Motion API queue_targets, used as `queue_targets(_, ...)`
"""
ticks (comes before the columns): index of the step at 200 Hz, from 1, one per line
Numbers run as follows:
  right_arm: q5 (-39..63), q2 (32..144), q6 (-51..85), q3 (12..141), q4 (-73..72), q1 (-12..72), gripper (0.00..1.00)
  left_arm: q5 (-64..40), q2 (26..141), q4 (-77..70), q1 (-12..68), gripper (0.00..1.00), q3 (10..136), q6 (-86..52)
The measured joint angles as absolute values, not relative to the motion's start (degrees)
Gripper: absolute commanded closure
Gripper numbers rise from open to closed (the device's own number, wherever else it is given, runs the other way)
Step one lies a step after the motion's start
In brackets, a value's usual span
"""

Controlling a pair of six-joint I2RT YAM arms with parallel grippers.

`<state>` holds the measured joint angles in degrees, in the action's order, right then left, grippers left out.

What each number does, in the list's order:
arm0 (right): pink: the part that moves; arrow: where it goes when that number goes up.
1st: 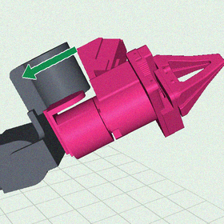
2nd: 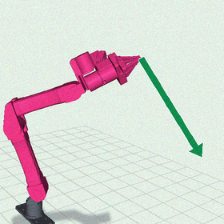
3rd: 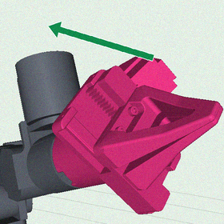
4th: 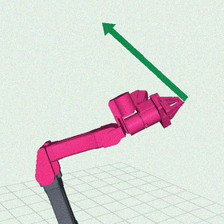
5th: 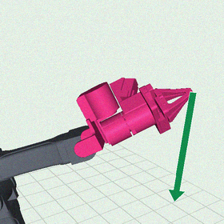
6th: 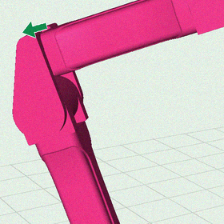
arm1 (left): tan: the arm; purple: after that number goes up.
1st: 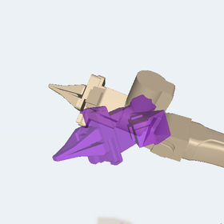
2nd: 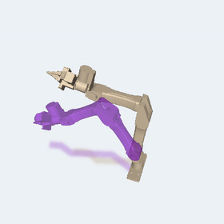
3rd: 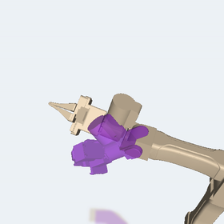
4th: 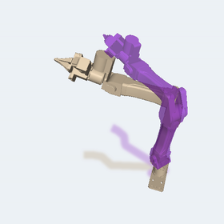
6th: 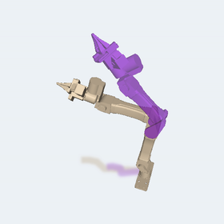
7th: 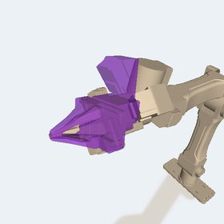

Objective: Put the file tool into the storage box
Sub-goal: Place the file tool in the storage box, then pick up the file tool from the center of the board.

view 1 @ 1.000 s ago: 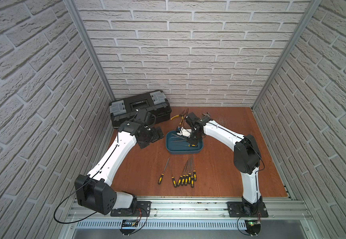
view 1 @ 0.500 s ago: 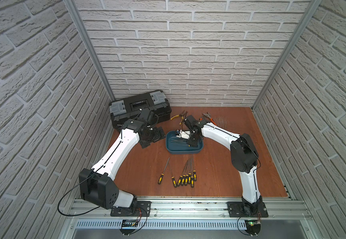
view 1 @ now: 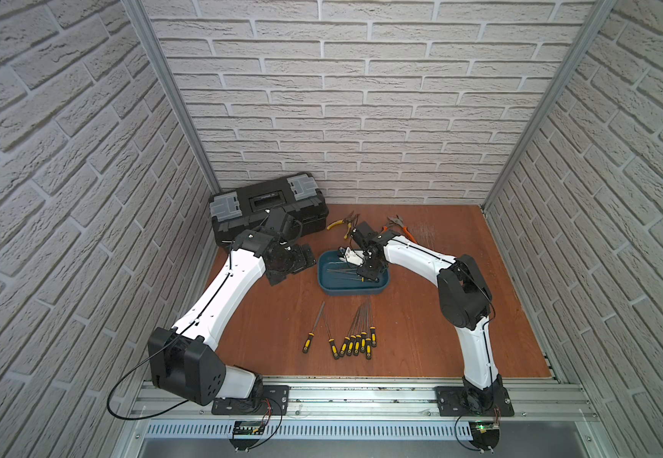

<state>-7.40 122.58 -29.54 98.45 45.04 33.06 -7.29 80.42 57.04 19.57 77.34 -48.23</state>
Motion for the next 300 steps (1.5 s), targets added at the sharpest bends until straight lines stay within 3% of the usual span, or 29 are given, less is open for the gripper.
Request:
queue_targets(42,-8.95,116.64,-17.56,94.56,40.93,32.36,0.41,-7.31,80.42,56.97,19.57,0.02,77.28,-48.21)
queue_targets(123,-1.91,93.78,18.81,81.06,38.33,33.23,0.49,-7.35,80.14,56.49,17.89,0.02,77.41,-42.17)
queue_targets(178,-6.17,84.29,39.07,66.61,43.05,46.72,0.47,-10.22,79.50,54.43,16.05,0.02,75.50,-36.99)
queue_targets(212,-8.10,77.08,50.85,55.94,43.03,50.59,0.46,-13.04,78.76,51.94,15.75,0.02,70.35,-35.99)
queue_targets(254,-8.10,77.76,57.06,52.42,42.19,52.58,0.46,-18.41,80.36,50.35,15.75,0.02,68.34,-35.03)
queue_targets(300,-7.70,87.83,56.10,57.01,42.15,52.77,0.49,-22.17,84.95,51.13,15.77,0.02,68.36,-30.79)
